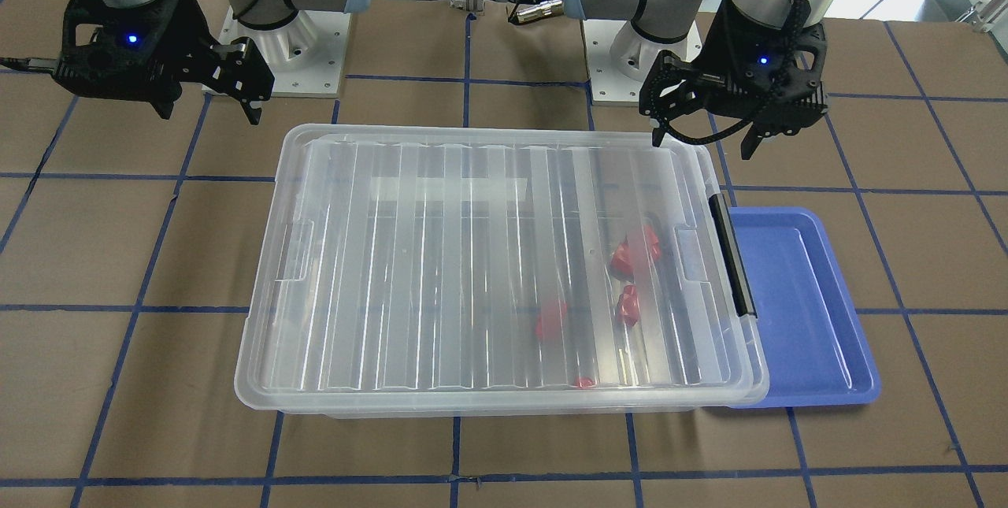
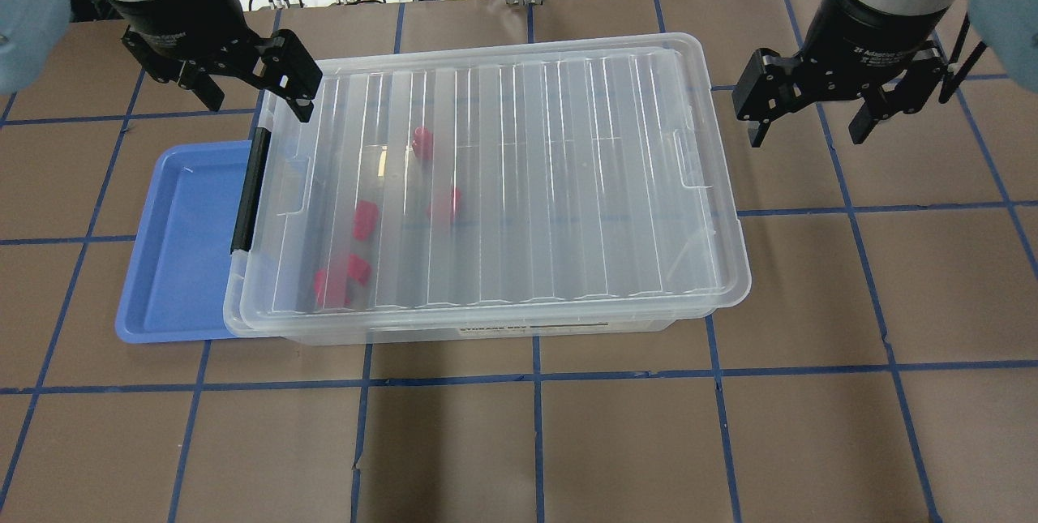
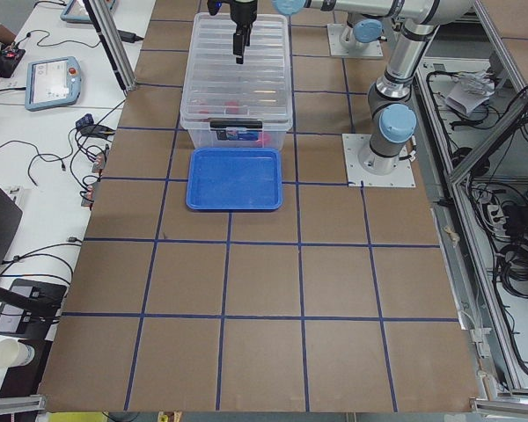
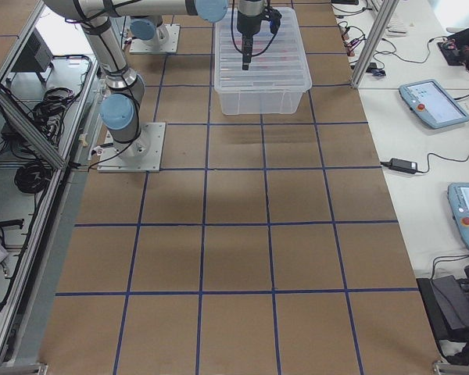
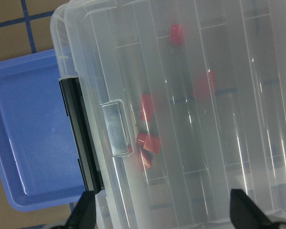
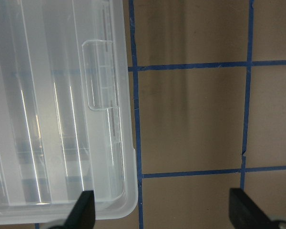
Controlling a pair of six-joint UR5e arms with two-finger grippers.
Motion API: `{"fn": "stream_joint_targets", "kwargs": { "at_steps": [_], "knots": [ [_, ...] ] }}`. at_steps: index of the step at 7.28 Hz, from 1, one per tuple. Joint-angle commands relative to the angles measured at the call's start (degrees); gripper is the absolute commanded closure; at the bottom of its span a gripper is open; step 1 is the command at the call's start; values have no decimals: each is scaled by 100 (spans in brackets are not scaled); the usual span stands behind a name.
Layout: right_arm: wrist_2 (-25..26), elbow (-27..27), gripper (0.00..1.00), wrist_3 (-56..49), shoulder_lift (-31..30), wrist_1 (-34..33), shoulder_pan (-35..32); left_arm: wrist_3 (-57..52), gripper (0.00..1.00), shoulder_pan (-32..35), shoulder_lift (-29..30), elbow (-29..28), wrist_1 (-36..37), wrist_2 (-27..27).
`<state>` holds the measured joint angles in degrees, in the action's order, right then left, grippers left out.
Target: Place red block in blue tray from box
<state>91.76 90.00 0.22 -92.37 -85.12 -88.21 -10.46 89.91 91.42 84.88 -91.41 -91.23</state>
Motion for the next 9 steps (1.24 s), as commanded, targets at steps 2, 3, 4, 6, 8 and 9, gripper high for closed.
{"fn": "stream_joint_targets", "kwargs": {
  "at_steps": [2, 3, 4, 6, 8, 9],
  "knots": [
    [0, 18, 0, 30, 18, -13, 5, 0, 0, 0, 7, 11, 0, 0],
    [-9, 18, 0, 30, 9, -14, -3, 0, 0, 0, 7, 11, 0, 0],
    [-9, 18, 0, 48, 35, -57, 5, 0, 0, 0, -10, 11, 0, 0],
    [-18, 122, 0, 74, 323, -180, 14, 0, 0, 0, -10, 20, 9, 0],
    [26, 141, 0, 66, 859, -977, 14, 0, 0, 0, 7, 20, 9, 0],
    [-17, 141, 0, 65, 966, -998, 14, 0, 0, 0, 7, 20, 9, 0]
  ]
}}
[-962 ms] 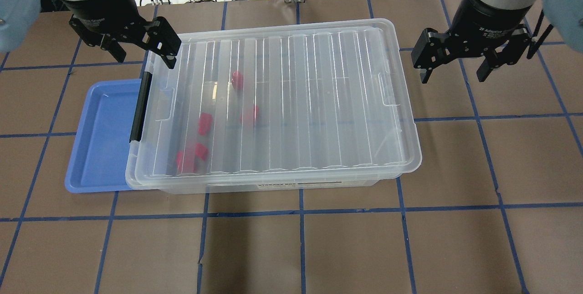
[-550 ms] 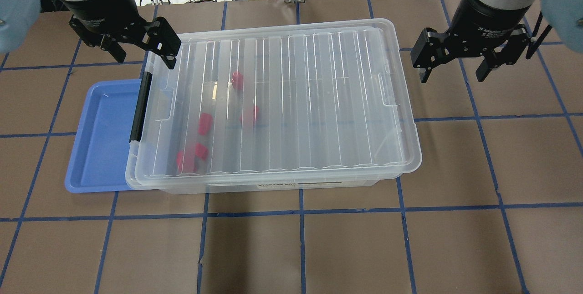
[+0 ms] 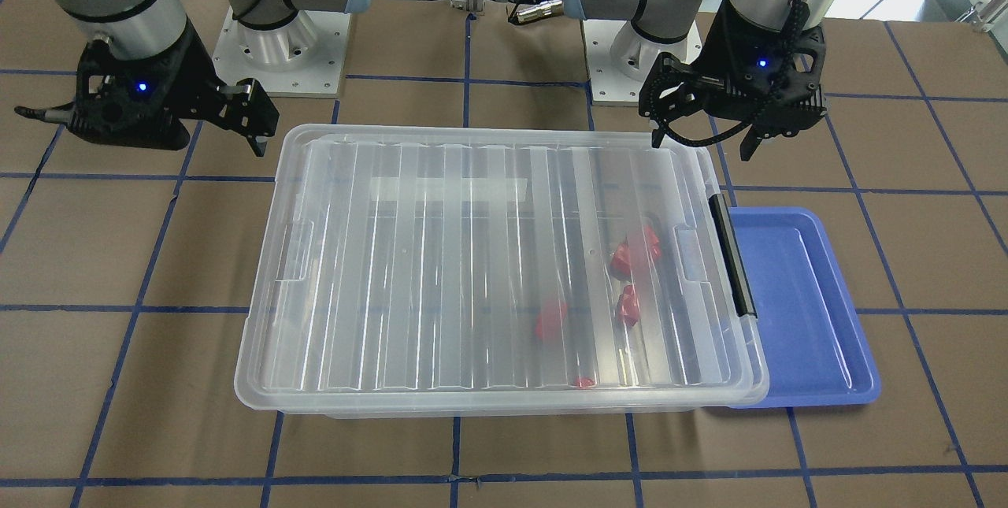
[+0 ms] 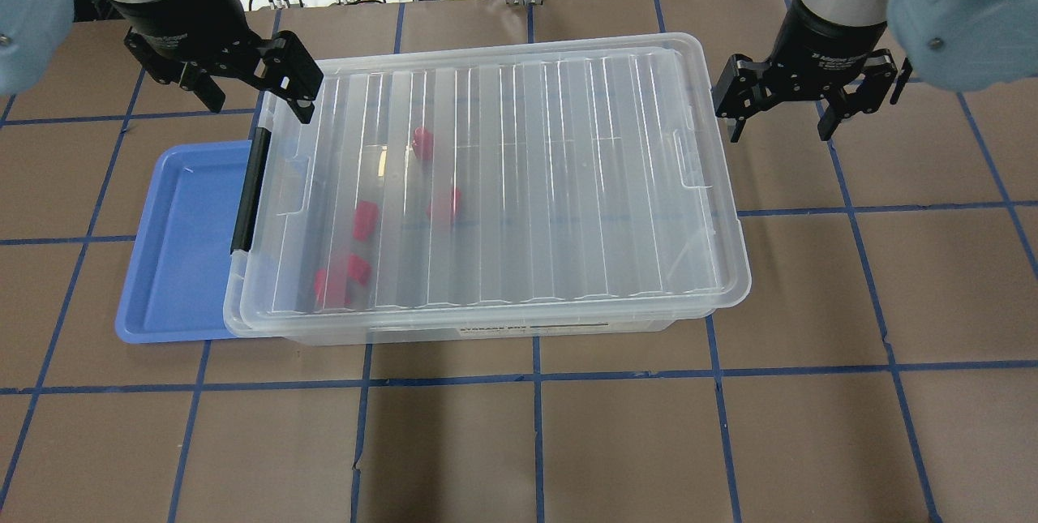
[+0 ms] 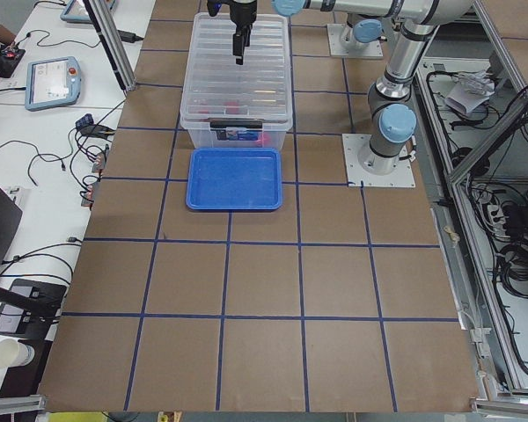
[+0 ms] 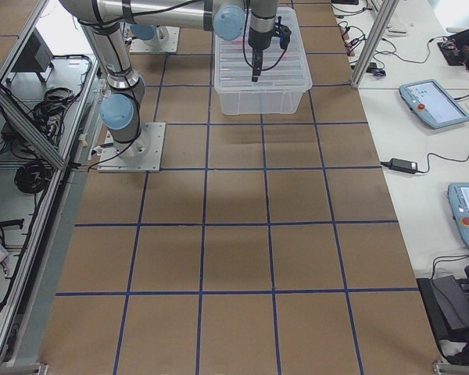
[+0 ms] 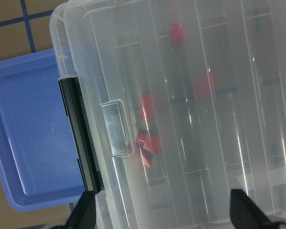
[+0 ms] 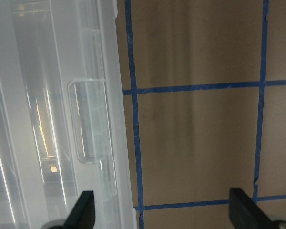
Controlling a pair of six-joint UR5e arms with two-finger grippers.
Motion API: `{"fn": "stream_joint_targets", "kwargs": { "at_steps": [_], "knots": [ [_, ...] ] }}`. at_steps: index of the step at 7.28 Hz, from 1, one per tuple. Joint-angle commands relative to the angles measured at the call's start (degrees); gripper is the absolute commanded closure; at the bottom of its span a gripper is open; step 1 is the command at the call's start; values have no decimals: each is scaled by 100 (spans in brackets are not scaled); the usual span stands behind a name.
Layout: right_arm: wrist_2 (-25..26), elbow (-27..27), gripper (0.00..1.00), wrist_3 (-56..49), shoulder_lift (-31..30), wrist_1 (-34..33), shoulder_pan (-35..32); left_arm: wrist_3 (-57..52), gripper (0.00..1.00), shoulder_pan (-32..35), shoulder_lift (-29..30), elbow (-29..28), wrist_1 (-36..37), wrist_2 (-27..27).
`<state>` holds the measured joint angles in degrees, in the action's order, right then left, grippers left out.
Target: Place red block in blue tray from box
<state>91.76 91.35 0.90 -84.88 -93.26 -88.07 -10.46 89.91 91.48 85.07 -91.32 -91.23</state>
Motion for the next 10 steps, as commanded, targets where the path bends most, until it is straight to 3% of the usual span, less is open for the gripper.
{"fn": "stream_joint_targets", "kwargs": {
  "at_steps": [1, 3, 10],
  "knots": [
    [-17, 14, 0, -11, 339, -210, 1, 0, 0, 0, 10, 0, 0, 9],
    [44, 5, 0, -2, 752, -639, -8, 0, 0, 0, 10, 0, 0, 9],
    [-44, 5, 0, -73, 947, -633, -8, 0, 0, -9, 28, -17, 0, 9]
  ]
}}
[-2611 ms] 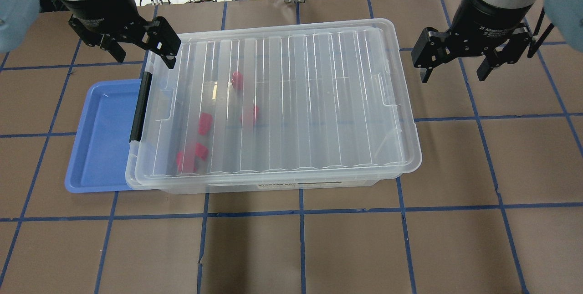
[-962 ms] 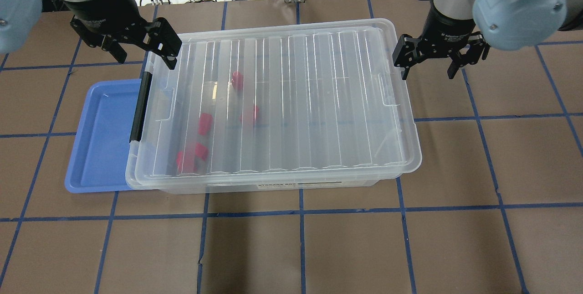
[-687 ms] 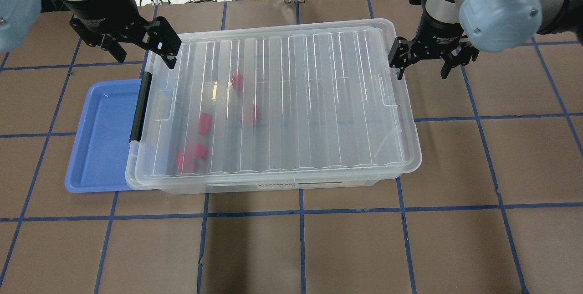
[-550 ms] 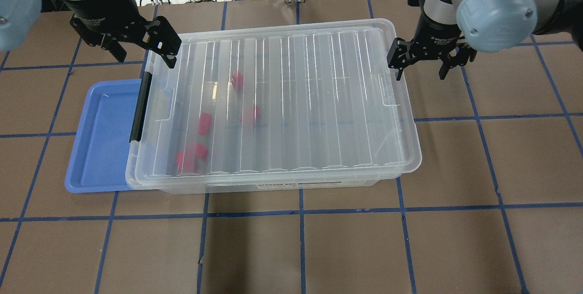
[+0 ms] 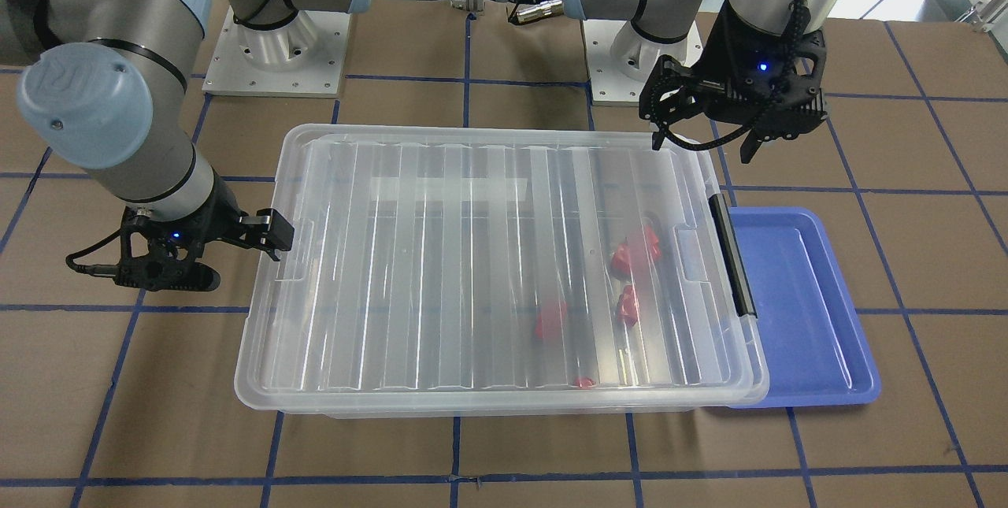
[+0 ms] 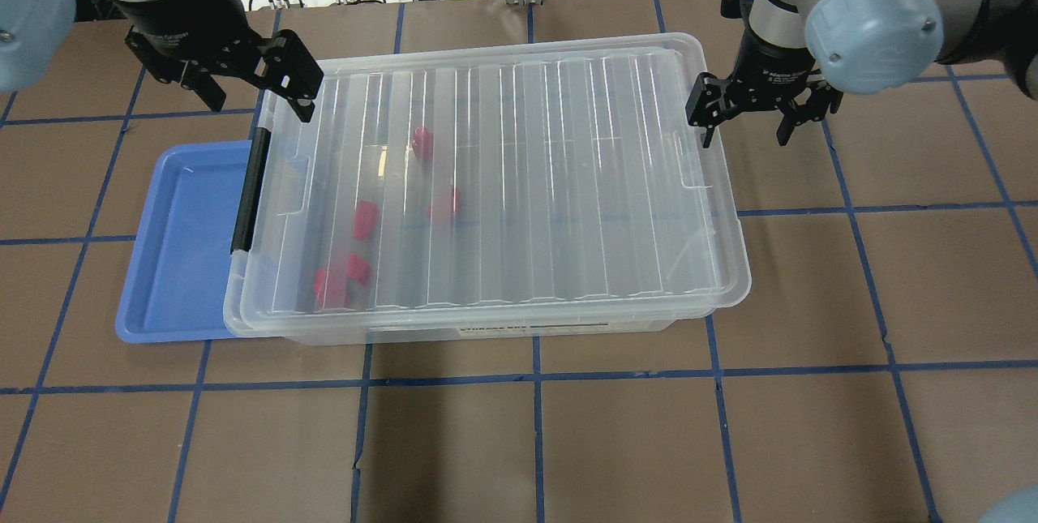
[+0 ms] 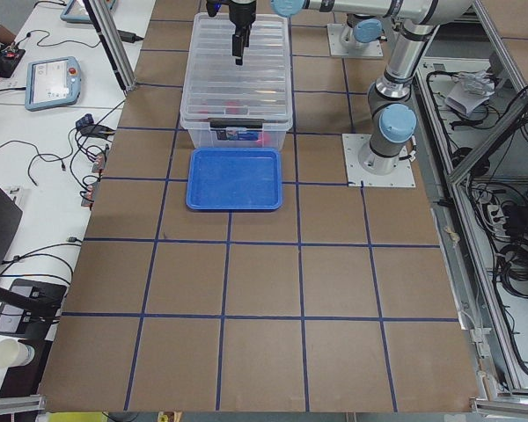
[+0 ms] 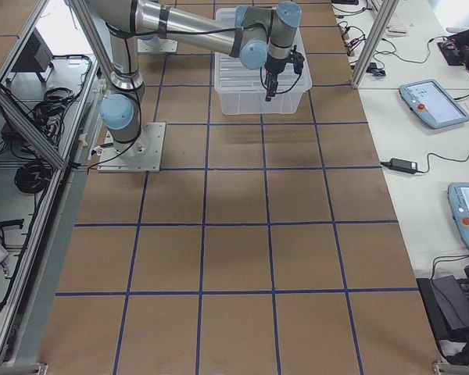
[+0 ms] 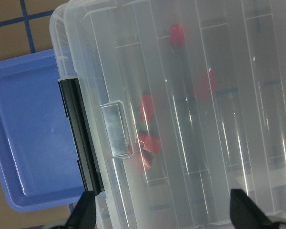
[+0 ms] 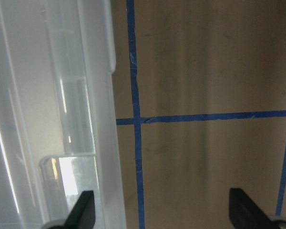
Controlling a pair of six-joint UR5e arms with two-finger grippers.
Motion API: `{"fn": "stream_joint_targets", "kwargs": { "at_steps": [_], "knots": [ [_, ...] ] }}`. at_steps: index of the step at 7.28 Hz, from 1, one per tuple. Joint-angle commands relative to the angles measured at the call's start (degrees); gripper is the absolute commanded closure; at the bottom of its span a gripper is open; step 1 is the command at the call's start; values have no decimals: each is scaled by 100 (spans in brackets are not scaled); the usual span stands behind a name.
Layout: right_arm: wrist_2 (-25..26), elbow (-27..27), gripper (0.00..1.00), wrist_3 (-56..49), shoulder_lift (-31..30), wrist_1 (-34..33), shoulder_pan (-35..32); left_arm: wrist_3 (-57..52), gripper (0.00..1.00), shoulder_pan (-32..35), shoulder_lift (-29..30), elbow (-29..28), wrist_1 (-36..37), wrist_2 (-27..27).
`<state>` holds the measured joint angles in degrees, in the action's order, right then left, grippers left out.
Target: Place red block in blue tray from box
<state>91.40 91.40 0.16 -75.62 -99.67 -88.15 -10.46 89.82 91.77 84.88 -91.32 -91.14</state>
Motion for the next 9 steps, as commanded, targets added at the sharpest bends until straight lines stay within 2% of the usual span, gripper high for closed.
{"fn": "stream_joint_targets", "kwargs": {
  "at_steps": [1, 6, 9],
  "knots": [
    [9, -8, 0, -7, 29, 9, 0, 0, 0, 0, -1, 11, 0, 0],
    [97, 0, 0, -60, 117, -27, 35, 0, 0, 0, -19, 46, 0, -9],
    [106, 0, 0, -139, 109, -88, 482, 0, 0, 0, -45, 46, 9, -9]
  ]
}}
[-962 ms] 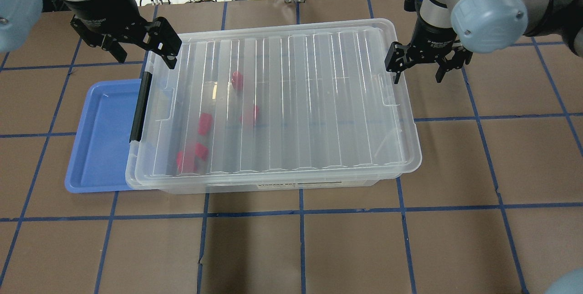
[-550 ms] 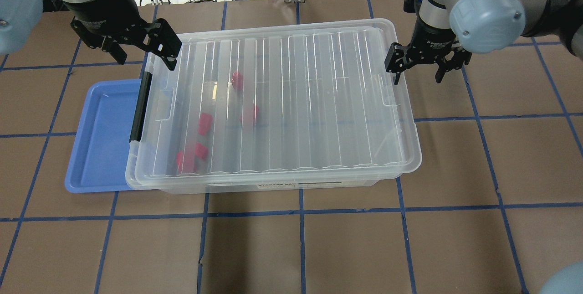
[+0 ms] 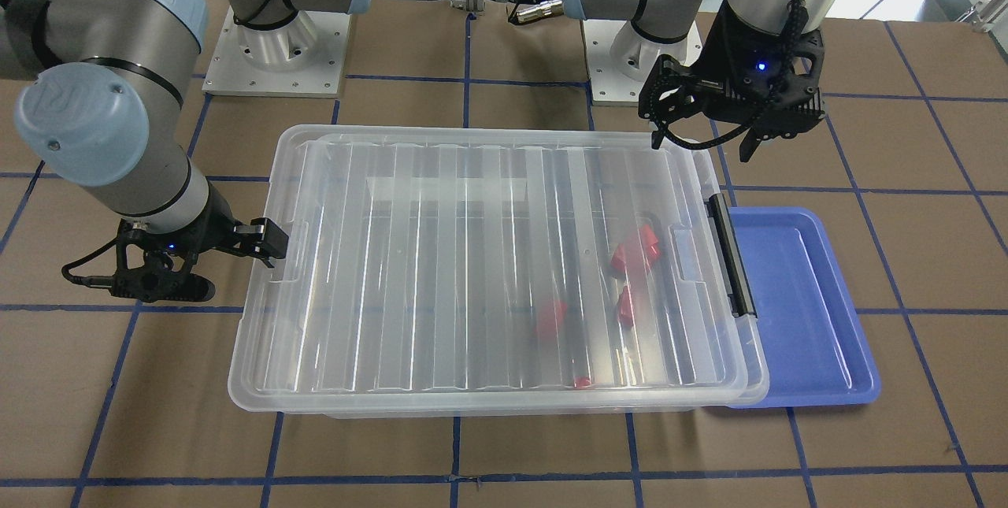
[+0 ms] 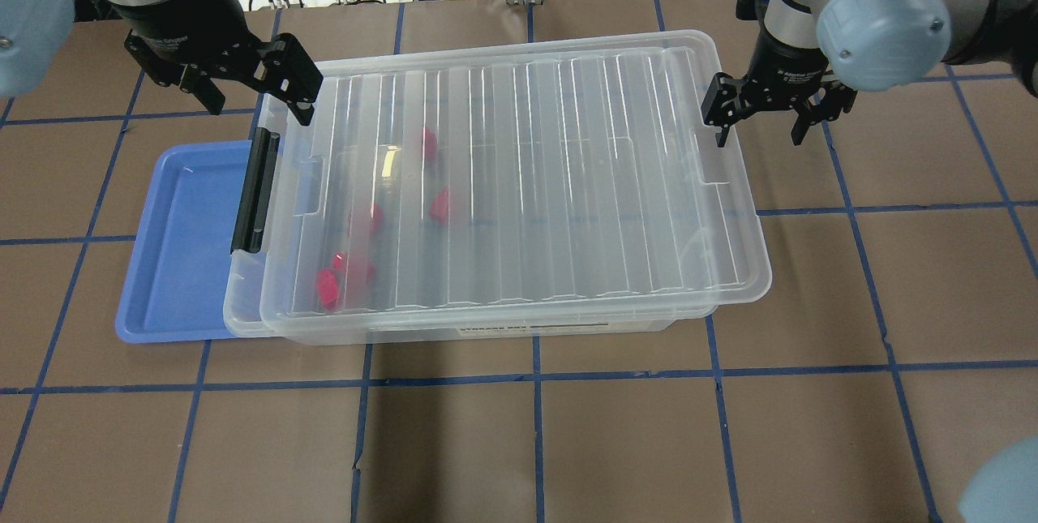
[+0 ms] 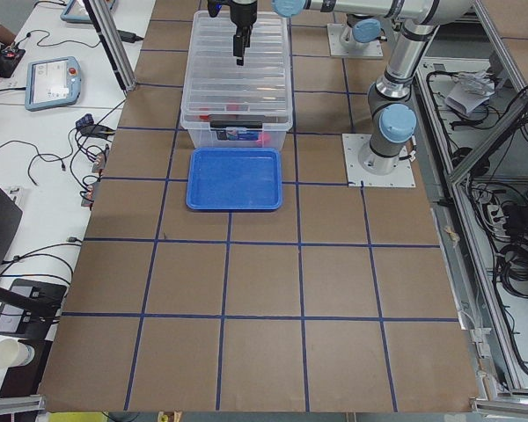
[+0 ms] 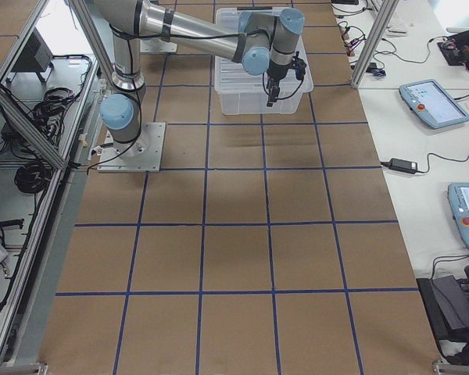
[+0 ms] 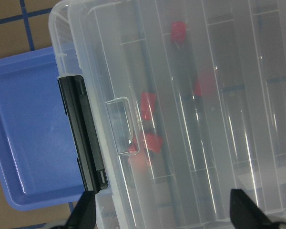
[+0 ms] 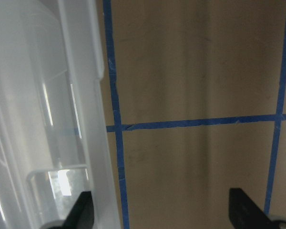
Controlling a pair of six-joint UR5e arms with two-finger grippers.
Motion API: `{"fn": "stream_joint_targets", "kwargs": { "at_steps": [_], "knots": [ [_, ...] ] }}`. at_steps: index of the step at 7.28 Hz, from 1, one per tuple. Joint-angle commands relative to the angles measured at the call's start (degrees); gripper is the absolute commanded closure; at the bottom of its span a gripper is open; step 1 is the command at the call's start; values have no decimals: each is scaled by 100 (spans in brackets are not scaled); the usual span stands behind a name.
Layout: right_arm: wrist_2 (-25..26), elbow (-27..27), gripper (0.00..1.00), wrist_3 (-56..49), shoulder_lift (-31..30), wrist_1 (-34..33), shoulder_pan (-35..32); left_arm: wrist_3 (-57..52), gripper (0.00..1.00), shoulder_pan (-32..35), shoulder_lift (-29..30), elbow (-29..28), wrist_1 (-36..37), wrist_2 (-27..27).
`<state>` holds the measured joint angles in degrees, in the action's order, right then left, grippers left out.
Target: Place red block in blue tray from box
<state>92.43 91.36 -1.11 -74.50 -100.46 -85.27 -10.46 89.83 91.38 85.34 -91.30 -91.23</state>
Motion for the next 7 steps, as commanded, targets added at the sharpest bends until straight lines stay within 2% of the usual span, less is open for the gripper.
{"fn": "stream_joint_targets", "kwargs": {
  "at_steps": [1, 3, 7],
  "knots": [
    [3, -39, 0, -12, -3, -9, 256, 0, 0, 0, -7, 0, 7, 0],
    [29, -75, 0, -395, -3, -18, 501, 0, 0, -9, -7, 0, 7, 0],
    [458, -75, 0, -1310, -3, -166, 898, 0, 0, 9, 28, 0, 7, -26]
  ]
}}
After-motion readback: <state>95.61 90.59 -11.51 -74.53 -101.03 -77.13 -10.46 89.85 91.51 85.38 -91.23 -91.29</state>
